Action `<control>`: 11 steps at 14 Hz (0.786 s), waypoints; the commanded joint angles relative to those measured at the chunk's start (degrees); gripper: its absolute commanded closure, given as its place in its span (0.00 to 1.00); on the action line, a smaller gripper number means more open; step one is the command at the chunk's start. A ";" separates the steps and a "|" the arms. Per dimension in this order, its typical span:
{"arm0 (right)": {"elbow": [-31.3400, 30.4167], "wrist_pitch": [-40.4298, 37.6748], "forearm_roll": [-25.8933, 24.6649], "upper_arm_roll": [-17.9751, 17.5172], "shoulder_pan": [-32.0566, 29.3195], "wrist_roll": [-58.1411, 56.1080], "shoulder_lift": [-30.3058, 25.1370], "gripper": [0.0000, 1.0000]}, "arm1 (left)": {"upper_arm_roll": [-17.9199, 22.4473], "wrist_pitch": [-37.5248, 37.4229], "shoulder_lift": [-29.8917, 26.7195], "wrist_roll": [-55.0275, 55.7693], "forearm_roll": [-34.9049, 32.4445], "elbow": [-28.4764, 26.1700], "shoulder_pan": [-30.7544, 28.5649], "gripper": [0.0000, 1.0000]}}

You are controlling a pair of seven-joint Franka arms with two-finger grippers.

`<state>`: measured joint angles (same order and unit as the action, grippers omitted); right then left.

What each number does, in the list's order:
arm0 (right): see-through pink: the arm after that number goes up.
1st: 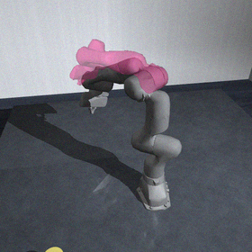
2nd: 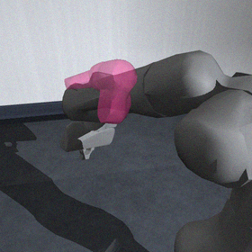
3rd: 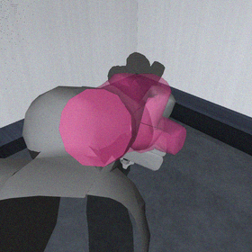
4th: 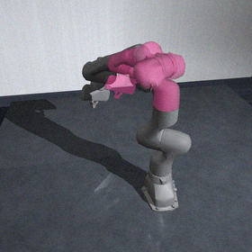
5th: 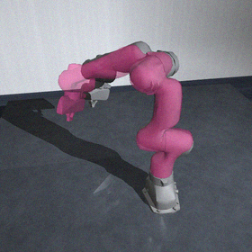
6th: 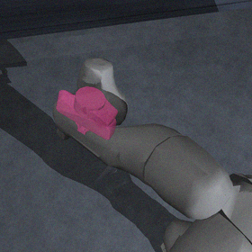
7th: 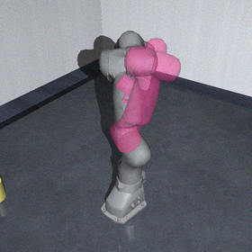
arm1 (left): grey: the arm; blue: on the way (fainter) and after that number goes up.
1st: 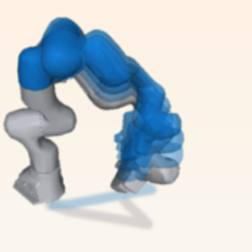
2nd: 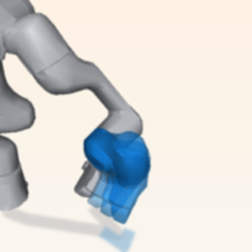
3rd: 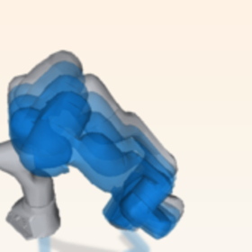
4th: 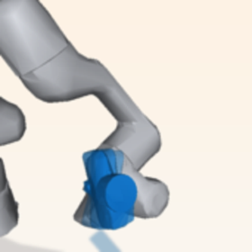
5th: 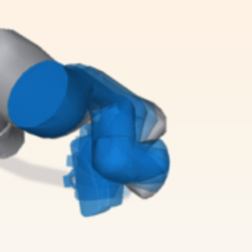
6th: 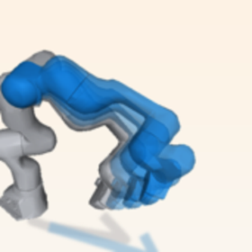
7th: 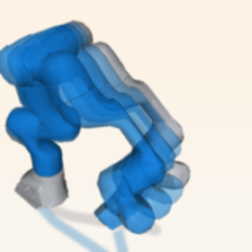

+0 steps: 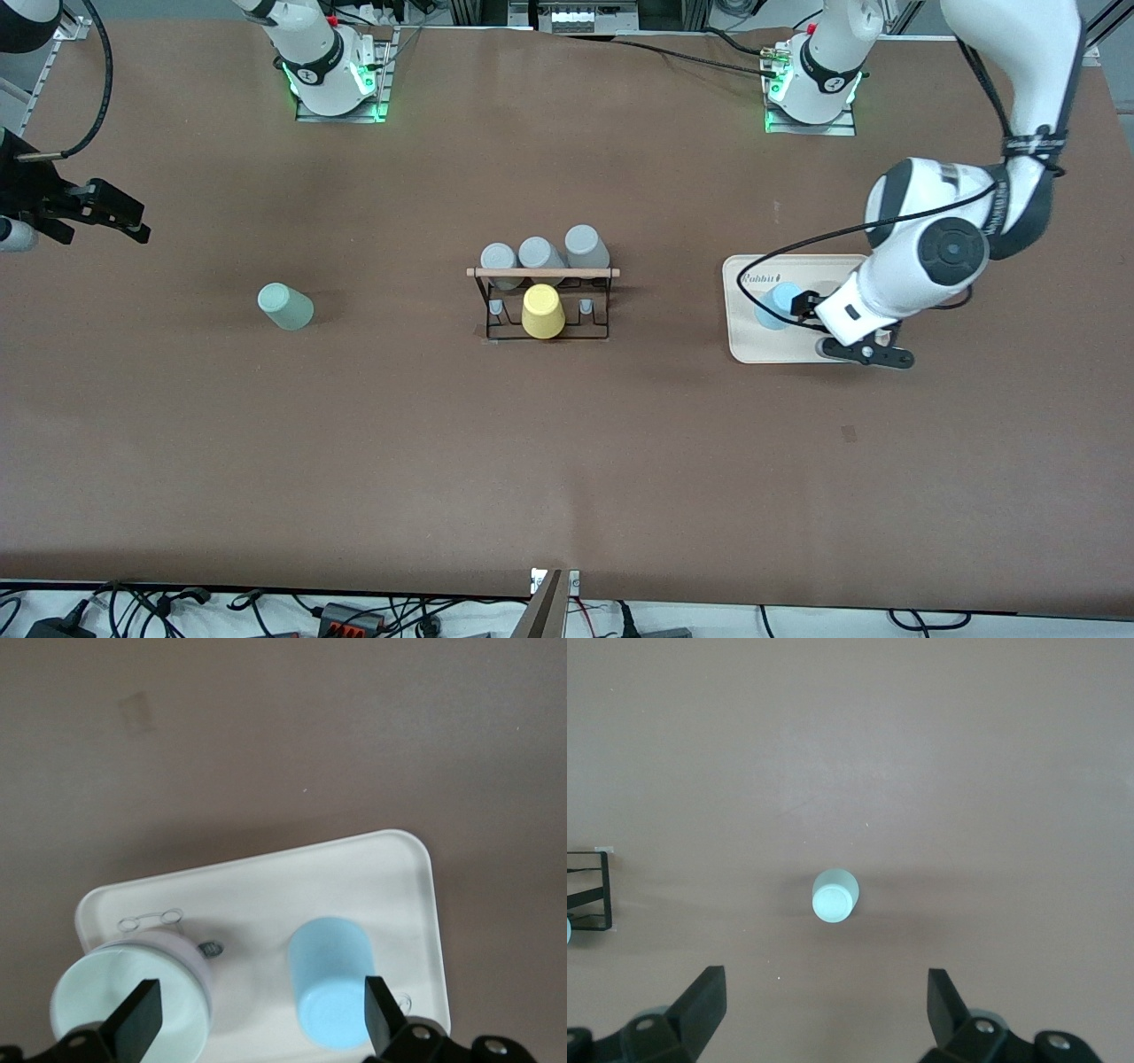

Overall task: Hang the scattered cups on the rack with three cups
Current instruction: 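Close the left gripper on the light blue cup and lift it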

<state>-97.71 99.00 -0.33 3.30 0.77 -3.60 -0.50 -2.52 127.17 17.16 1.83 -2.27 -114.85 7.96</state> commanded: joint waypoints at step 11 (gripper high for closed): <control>-0.55 0.85 -0.82 0.22 -0.24 -0.18 1.73 0.00 | -3.28 19.52 -0.81 -1.12 0.95 -17.25 -0.49 0.01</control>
<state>-98.02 99.90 -0.40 3.59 0.69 -3.60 1.92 -5.22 145.95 17.02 1.86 -2.27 -131.08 8.01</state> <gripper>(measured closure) 0.000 0.000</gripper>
